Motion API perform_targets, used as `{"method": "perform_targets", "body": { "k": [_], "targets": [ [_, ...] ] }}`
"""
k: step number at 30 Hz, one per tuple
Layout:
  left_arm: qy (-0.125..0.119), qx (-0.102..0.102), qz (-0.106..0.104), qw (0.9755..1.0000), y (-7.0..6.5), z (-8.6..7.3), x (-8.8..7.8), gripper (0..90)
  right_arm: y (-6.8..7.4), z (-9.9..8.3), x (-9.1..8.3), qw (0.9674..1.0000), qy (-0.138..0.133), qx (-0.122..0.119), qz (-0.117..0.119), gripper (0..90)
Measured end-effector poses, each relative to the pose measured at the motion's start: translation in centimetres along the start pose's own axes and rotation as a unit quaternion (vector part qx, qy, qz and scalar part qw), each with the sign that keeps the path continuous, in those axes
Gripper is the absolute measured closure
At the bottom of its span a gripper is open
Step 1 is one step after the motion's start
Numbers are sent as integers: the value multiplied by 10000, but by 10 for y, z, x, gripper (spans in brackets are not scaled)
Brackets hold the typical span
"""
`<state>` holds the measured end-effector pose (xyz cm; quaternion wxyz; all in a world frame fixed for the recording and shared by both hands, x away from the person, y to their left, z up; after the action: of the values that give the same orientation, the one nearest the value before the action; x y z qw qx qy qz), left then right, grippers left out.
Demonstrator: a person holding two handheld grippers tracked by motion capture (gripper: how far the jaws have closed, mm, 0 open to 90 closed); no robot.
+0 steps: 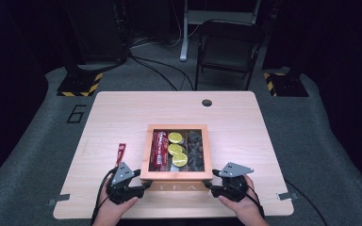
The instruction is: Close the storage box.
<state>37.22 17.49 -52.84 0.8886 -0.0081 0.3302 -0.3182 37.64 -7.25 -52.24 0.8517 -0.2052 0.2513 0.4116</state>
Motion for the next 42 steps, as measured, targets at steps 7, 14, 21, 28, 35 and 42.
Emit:
{"method": "perform_targets", "body": {
  "k": [7,14,21,28,35,42],
  "targets": [
    [57,-120,-55,9999,0,-2,3,299,0,2,0,10000,-33,71,21,339],
    [11,-112,-84,9999,-1,1,0,298,-2,2,1,10000,-49,61,52,341],
    [-141,-242,-21,9996,6,14,-8,307,-4,9,-2,9998,-151,99,51,347],
    [-198,-280,125,9993,17,25,-13,320,-14,21,-8,9996,-257,110,-85,358],
    [-266,-249,353,9987,30,39,-16,323,-29,32,-13,9991,-312,229,-157,363],
    [-326,-344,540,9974,53,53,-17,331,-46,35,-9,9985,-335,340,-274,364]
  ]
}}
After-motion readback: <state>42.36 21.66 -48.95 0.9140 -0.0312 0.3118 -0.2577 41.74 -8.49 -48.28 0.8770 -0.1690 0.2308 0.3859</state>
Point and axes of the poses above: each handheld gripper's, and its own axes: x roughly forward along the jaws, z roughly out of its top, y roughly to its left, the point moved 10 cm from there along x, roughly forward along the jaws, and after that the axes turned 12 degrees about -x, right-handed, at the moved point
